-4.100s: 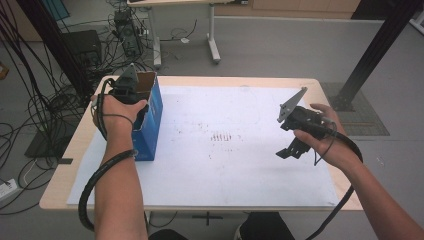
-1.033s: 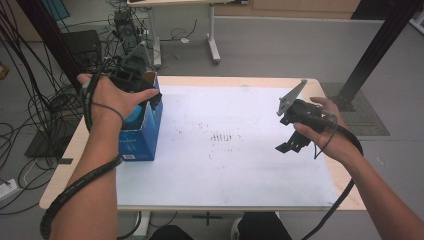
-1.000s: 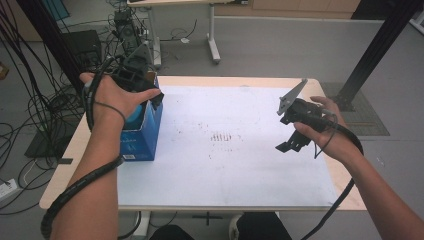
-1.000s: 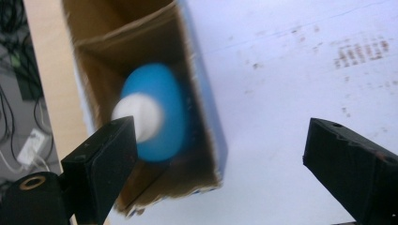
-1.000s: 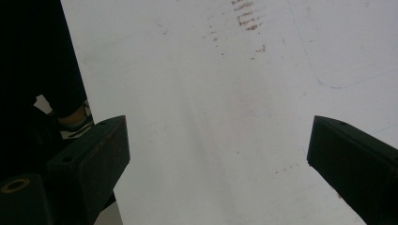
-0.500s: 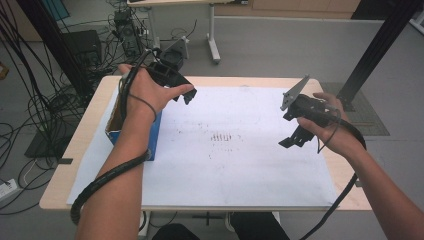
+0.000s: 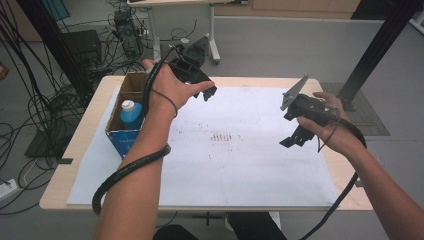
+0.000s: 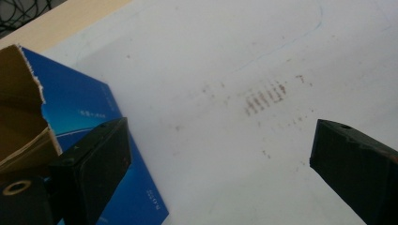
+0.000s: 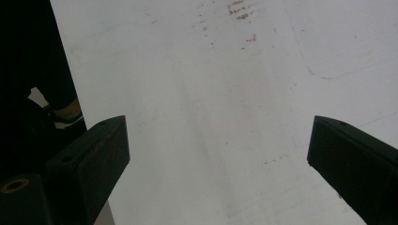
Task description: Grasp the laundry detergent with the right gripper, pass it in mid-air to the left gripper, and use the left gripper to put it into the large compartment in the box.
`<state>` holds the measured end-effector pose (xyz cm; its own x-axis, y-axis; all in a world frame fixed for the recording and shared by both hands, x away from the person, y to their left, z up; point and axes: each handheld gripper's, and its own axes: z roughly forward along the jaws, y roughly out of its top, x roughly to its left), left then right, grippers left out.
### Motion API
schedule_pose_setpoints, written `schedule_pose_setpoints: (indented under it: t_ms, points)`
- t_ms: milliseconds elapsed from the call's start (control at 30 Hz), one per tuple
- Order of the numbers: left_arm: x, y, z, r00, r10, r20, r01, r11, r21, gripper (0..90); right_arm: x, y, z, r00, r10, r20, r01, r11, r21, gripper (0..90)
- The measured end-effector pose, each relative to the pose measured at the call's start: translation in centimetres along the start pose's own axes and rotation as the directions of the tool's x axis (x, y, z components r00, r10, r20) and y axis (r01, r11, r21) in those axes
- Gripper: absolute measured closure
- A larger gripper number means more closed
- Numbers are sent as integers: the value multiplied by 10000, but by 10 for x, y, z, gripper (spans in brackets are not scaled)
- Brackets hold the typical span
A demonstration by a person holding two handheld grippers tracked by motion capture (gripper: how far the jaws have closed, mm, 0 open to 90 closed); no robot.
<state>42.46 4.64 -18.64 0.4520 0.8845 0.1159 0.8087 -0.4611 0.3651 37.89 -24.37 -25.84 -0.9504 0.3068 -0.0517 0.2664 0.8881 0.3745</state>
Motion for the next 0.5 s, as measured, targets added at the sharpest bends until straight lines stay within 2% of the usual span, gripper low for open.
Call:
schedule_pose_setpoints:
  t_ms: [500]
  points:
    - [0,4,2,10000,-27,27,27,10000,-58,62,1,4,-1,10000,-85,23,84,10000,25,59]
